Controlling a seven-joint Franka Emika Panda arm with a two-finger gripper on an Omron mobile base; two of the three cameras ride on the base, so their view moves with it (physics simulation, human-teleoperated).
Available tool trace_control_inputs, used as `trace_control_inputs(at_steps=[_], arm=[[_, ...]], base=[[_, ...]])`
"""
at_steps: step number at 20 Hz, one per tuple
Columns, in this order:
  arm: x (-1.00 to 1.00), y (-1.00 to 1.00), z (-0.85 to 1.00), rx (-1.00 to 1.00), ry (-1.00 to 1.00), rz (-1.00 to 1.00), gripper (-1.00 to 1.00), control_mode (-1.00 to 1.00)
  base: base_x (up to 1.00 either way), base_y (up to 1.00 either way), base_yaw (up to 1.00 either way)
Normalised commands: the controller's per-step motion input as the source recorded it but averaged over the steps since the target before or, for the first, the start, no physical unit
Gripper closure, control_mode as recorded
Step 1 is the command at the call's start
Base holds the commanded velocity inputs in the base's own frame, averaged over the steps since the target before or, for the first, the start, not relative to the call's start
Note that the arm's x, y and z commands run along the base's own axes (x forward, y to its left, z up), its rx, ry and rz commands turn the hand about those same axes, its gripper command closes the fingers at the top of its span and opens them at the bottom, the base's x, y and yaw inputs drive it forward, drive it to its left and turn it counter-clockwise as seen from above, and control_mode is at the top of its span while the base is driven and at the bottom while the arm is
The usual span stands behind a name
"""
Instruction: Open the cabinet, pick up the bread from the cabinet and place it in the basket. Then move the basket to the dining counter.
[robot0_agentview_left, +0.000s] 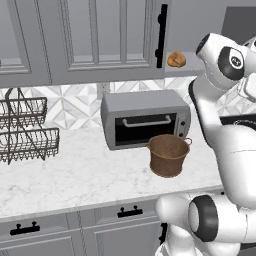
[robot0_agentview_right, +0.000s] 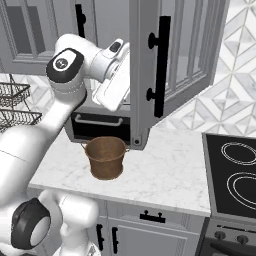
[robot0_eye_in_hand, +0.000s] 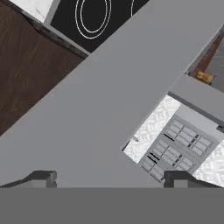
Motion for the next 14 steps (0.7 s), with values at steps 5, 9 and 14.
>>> trace_control_inputs(at_steps=[5, 9, 14], arm=[[0.30, -1.00, -0.12, 0.12, 0.03, 0.09, -1.00, -1.00], [0.17, -0.85, -0.12, 0.01, -0.04, 0.19, -1.00, -1.00], [0.00, 0.17, -0.01, 0.00, -0.02, 0.02, -1.00, -1.00]], base=[[0.00, 0.00, 0.00], [0.00, 0.00, 0.00], [0.00, 0.00, 0.00]])
